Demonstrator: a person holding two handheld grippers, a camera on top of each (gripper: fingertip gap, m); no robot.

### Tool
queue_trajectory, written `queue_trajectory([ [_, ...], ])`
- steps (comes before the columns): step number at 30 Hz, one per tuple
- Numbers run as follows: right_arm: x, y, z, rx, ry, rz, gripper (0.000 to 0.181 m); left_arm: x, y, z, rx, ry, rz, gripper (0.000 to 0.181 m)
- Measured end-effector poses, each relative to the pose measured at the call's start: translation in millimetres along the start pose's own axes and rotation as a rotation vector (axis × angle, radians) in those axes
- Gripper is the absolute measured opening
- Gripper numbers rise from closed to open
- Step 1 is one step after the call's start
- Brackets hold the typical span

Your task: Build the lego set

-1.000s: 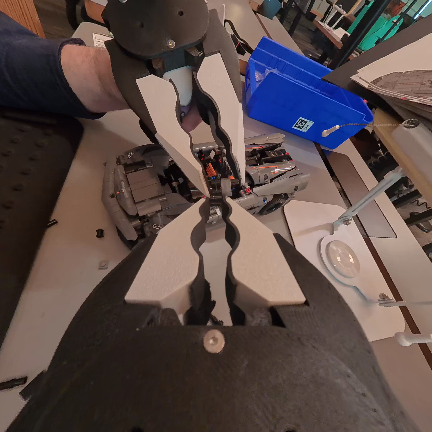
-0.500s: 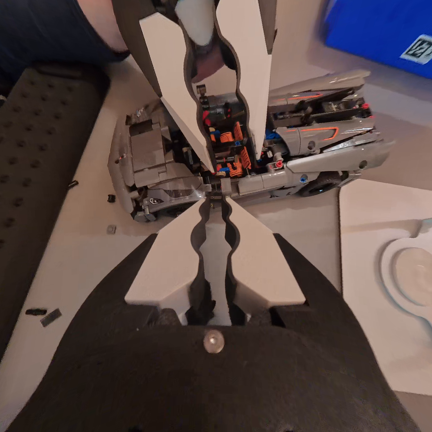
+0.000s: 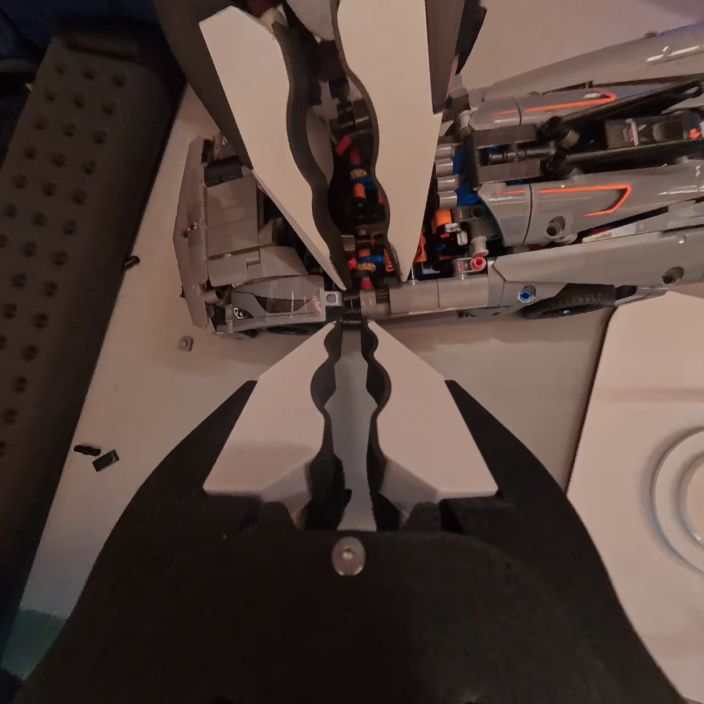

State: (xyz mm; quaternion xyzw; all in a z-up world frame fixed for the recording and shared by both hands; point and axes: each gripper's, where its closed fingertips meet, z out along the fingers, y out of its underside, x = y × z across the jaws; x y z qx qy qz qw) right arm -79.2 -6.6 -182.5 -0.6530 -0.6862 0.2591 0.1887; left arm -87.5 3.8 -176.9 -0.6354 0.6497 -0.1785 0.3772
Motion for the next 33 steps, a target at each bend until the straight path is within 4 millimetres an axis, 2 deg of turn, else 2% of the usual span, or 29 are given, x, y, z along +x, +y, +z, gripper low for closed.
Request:
queue_trajectory([
  [9, 1.8, -1.3, -0.5, -0.041, 0.006, 0.008, 0.008, -0.9, 1.7, 0.8, -0.016, -0.011, -0.003, 0.019],
  [22, 2.3, 0.1, 0.2, -0.042, 0.009, 0.03, 0.008, -8.4, 3.1, 1.2, -0.024, -0.047, -0.058, 0.033],
  [33, 2.4, -0.4, 0.8, -0.043, 0.005, 0.048, 0.008, -7.0, 7.5, 2.5, -0.065, -0.032, -0.103, 0.03],
])
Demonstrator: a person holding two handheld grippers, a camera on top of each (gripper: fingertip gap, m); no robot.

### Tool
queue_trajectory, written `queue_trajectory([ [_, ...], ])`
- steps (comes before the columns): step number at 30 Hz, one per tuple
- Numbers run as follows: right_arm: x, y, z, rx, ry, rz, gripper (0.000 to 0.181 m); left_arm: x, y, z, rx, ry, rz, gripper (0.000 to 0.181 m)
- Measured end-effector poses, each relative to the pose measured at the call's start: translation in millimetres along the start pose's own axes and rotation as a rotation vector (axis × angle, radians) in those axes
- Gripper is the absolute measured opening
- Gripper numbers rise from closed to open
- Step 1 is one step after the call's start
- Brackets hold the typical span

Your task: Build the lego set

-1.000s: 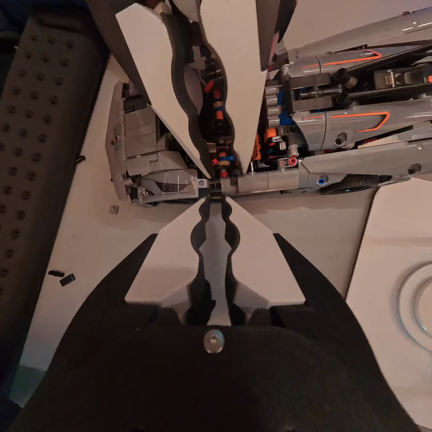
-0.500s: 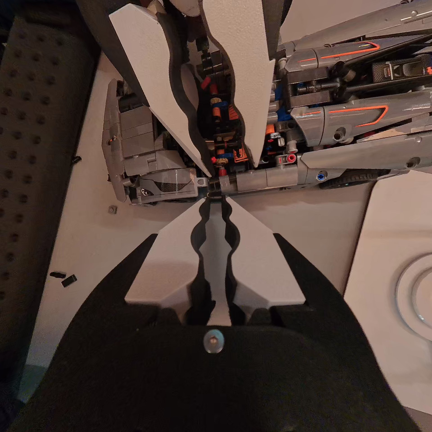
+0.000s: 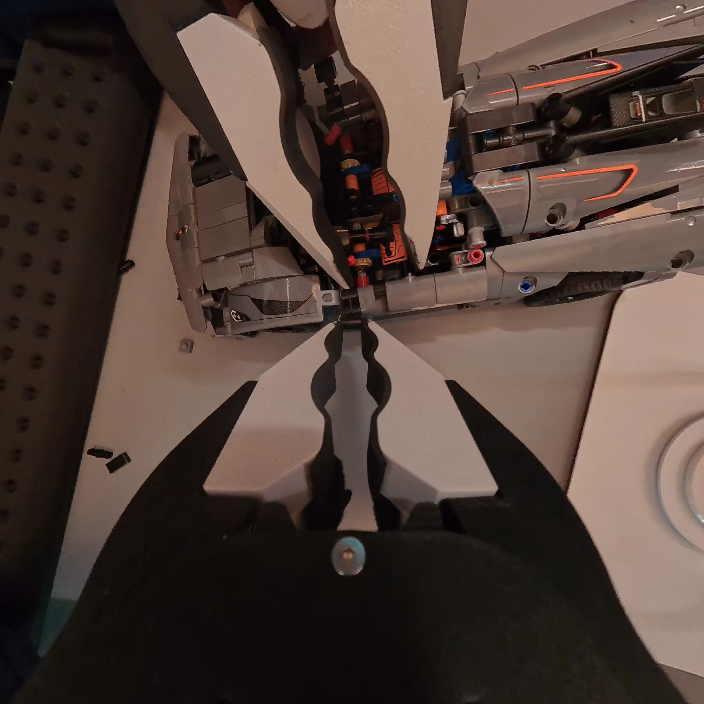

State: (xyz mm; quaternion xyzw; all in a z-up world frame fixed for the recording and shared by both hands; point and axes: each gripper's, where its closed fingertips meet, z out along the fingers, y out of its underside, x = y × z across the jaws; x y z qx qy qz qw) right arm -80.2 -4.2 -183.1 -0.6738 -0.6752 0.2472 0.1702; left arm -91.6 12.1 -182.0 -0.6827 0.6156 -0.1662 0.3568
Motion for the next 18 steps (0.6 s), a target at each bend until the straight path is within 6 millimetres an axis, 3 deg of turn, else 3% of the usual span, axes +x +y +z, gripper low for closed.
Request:
queue_trajectory([
  [14, -0.2, -0.8, 0.7, 0.005, 0.003, 0.003, 0.008, -3.2, 1.9, 1.7, -0.025, -0.02, -0.003, 0.025],
  [18, -1.5, -2.4, 1.4, 0.012, -0.004, -0.007, 0.008, -8.1, 1.9, 2.1, -0.019, -0.062, 0.022, 0.014],
])
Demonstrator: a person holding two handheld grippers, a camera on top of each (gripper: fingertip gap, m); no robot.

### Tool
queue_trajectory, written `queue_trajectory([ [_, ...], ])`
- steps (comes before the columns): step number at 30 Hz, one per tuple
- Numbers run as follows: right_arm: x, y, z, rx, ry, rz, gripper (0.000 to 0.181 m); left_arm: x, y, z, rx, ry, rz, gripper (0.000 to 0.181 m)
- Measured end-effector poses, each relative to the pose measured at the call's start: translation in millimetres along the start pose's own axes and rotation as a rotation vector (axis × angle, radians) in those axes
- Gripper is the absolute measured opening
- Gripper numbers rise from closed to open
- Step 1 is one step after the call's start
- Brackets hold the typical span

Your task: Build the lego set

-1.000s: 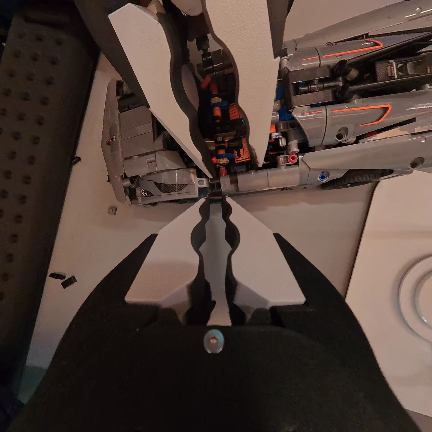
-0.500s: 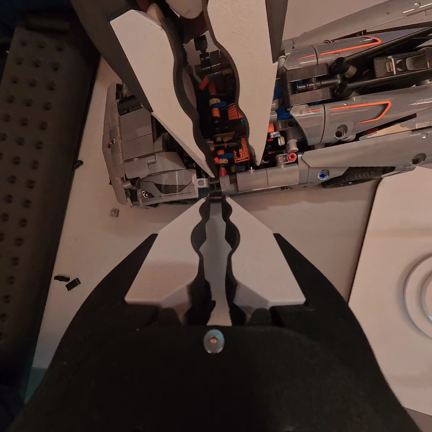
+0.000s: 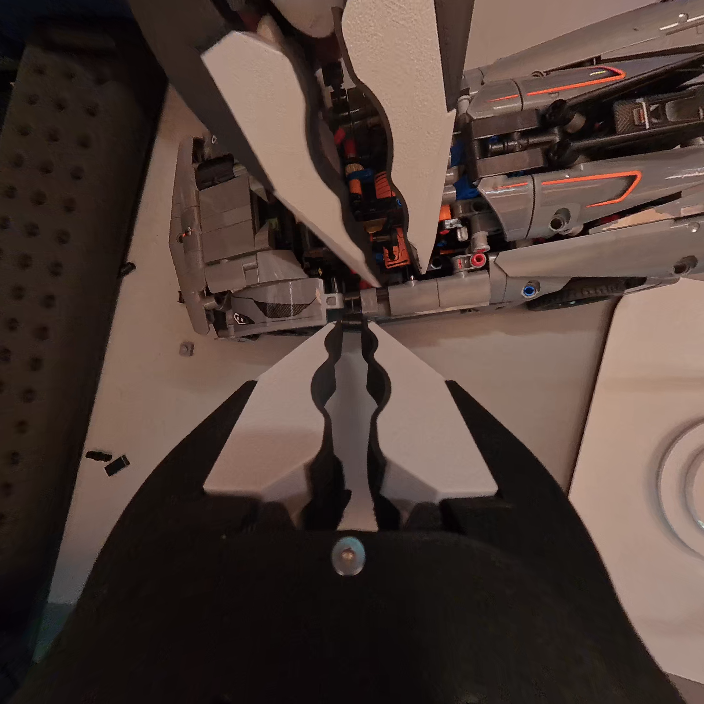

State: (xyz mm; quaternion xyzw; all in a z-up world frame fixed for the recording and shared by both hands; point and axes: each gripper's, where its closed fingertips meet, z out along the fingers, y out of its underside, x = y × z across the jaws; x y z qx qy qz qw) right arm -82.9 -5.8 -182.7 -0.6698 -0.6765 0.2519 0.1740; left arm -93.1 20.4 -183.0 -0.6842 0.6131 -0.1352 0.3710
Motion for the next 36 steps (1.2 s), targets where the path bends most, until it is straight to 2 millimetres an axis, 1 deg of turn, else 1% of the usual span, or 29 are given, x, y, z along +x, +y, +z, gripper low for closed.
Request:
queue_trajectory([
  [13, 0.8, 0.1, -0.1, 0.001, 0.009, -0.011, 0.008, 0.7, -0.5, -1.2, 0.027, 0.029, -0.033, 0.015],
  [14, 1.0, 0.3, 0.1, 0.0, 0.011, -0.011, 0.008, 2.7, -0.6, -1.6, 0.03, 0.045, -0.033, 0.02],
  [16, 1.7, 0.1, -0.4, 0.003, 0.015, -0.011, 0.008, 4.4, -0.9, -2.0, 0.034, 0.061, -0.042, 0.024],
  [21, 2.8, -0.3, 0.2, 0.002, 0.022, -0.014, 0.008, 5.4, -1.2, -2.3, 0.04, 0.074, -0.049, 0.028],
  [30, 3.4, -0.6, 0.4, 0.012, 0.021, -0.005, 0.008, 4.1, -0.8, -1.3, 0.02, 0.049, -0.033, 0.028],
  [36, 3.9, -0.9, 0.5, 0.017, 0.021, -0.005, 0.008, 5.3, -1.4, -1.9, 0.034, 0.072, -0.053, 0.03],
])
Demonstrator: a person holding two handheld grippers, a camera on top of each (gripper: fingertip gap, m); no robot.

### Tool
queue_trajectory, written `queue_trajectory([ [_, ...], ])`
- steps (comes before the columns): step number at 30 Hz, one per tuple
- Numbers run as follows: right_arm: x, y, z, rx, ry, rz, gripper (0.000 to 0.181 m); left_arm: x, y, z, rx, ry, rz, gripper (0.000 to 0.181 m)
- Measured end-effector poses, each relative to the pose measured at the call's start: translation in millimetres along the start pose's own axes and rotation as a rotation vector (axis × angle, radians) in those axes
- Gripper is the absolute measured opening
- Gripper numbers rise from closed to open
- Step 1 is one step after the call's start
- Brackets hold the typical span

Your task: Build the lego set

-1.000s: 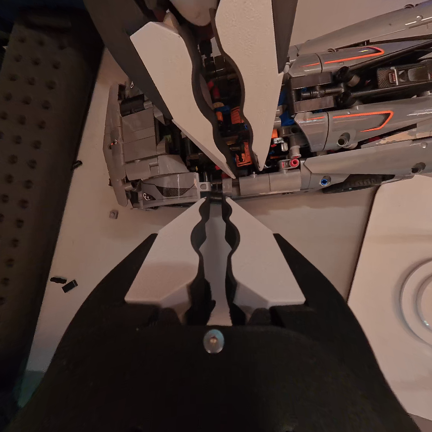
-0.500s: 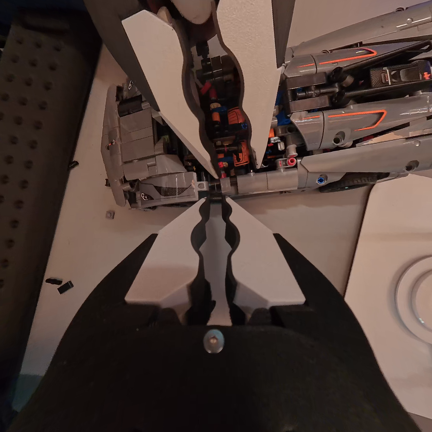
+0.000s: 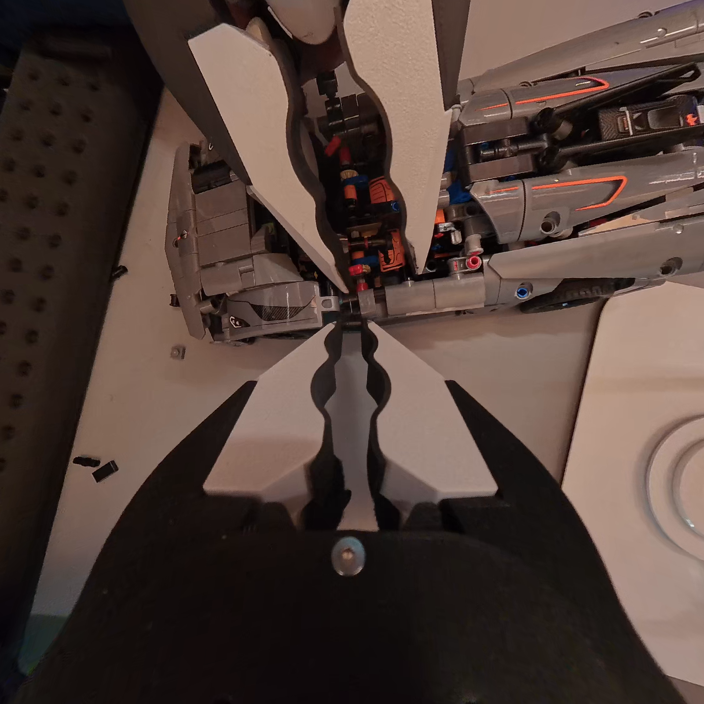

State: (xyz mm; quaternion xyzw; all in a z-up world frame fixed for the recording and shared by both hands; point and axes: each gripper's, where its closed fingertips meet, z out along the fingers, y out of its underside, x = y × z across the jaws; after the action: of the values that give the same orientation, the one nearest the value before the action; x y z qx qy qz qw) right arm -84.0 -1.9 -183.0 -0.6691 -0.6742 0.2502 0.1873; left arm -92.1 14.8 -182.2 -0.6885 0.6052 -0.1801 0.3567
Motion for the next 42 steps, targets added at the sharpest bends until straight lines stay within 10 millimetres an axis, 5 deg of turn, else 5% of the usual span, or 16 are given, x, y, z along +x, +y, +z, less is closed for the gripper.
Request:
queue_trajectory([
  [19, 0.0, -2.0, 0.0, 0.027, -0.011, 0.013, 0.008, 0.9, -3.0, -1.1, 0.08, 0.092, -0.102, 0.034],
  [42, 4.5, -1.1, -0.3, 0.029, -0.003, 0.033, 0.008, -3.2, 1.4, 2.0, -0.047, -0.017, -0.013, 0.03],
])
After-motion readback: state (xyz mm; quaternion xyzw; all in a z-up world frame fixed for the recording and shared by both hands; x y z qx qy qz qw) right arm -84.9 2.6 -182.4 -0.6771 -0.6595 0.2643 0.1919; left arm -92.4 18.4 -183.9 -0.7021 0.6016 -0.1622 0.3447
